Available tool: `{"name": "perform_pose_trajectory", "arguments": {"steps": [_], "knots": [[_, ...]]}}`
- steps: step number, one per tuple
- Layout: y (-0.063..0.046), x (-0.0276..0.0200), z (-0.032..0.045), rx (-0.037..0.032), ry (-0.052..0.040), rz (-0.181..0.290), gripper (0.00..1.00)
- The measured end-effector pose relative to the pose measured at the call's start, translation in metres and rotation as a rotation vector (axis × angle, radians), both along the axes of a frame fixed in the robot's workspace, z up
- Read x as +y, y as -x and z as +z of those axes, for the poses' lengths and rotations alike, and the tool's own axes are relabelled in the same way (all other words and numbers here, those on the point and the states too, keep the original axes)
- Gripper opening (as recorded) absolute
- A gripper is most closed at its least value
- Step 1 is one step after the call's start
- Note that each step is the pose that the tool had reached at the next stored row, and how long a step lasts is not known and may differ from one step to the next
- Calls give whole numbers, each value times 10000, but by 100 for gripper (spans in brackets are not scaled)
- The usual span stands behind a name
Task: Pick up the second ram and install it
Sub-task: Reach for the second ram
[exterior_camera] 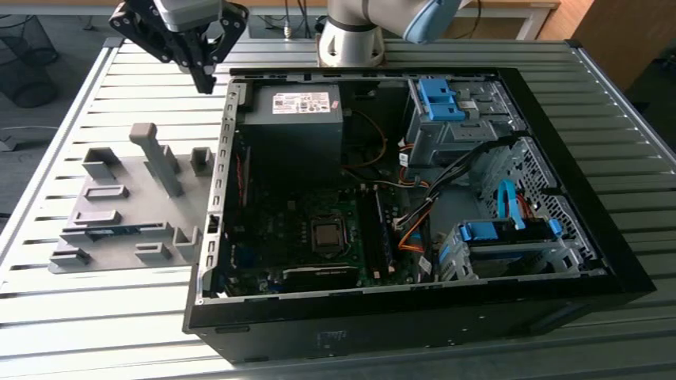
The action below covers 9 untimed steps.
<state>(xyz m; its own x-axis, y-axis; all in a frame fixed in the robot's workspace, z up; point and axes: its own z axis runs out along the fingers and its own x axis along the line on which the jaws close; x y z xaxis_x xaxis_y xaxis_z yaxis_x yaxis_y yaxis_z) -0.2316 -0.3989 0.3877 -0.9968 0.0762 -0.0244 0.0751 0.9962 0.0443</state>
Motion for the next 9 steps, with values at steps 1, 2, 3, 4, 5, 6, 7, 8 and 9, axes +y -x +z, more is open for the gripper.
{"name": "perform_pose_trajectory", "arguments": {"steps": [1, 2, 3, 4, 5, 6, 7, 8, 9], "knots": [[4, 0, 0, 0, 0, 0, 11], [8, 0, 0, 0, 0, 0, 11], [13, 0, -1, 0, 0, 0, 11], [17, 0, -1, 0, 0, 0, 11], [21, 0, -1, 0, 0, 0, 11], [25, 0, -2, 0, 0, 0, 11], [29, 0, -2, 0, 0, 0, 11], [33, 0, -2, 0, 0, 0, 11], [38, 0, -2, 0, 0, 0, 11]]}}
